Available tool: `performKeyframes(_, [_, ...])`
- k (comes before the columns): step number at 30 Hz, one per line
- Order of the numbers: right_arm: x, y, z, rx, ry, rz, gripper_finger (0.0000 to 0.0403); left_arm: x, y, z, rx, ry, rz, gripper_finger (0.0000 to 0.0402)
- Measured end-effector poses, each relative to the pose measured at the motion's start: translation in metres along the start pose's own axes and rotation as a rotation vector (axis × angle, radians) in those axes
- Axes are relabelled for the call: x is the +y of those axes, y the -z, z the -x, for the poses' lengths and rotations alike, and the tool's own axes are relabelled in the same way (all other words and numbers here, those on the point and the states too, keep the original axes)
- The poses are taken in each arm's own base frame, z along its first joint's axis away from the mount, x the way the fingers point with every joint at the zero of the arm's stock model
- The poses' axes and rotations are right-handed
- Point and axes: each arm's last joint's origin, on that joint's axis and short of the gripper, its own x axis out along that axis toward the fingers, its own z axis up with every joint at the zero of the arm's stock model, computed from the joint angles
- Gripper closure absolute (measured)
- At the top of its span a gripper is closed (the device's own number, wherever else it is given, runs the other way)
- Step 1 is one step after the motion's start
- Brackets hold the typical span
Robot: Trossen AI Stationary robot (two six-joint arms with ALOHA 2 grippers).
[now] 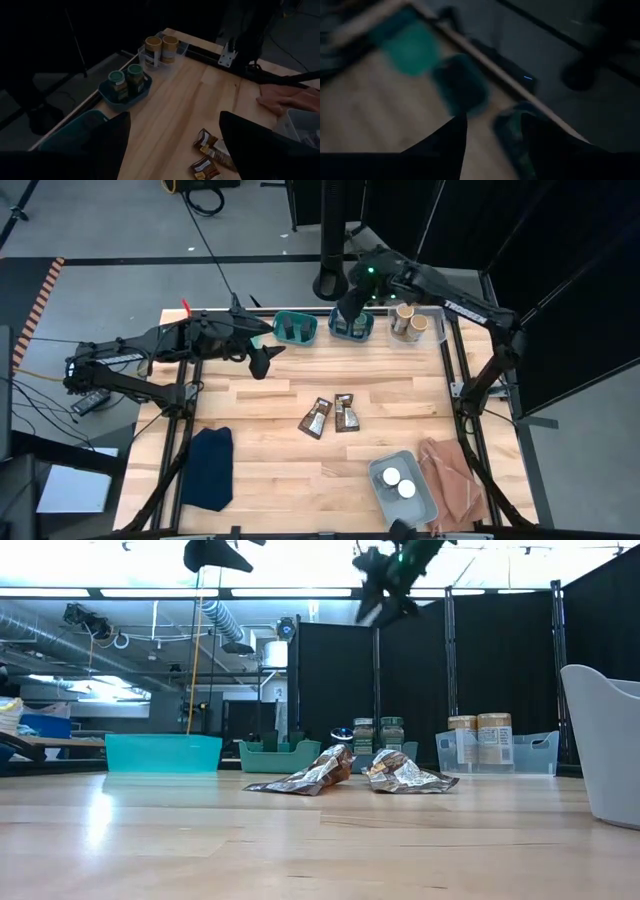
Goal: Sort spices by type
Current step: Put the left brown seasoning pack into the light green bin
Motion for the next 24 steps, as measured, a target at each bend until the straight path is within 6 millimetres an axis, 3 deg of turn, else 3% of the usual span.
performKeyframes(3, [0.019,-0.01,0.026,-0.05,-0.199,0.049,0.0208,0.0,0.0,0.0,-0.002,0.003,0.036,0.0092])
performKeyframes(6, [0.044,-0.027,0.059,-0.21,-0.361,0.1,0.021,0.0,-0.001,0.0,-0.007,0.005,0.099,0.0092])
performKeyframes(11, [0.068,-0.057,0.105,-0.538,-0.441,0.19,0.0216,-0.005,-0.015,0.001,-0.133,0.108,0.212,0.0092])
performKeyframes(15, [0.063,-0.075,0.147,-0.737,-0.418,0.222,0.0221,-0.012,-0.043,0.012,-0.391,0.308,0.26,0.0092])
performKeyframes(18, [0.052,-0.081,0.183,-0.831,-0.388,0.258,0.0222,-0.013,-0.061,0.032,-0.606,0.424,0.262,0.0092])
performKeyframes(24, [0.027,-0.071,0.239,-0.872,-0.293,0.31,0.0223,-0.004,-0.077,0.087,-0.901,0.563,0.197,0.0092])
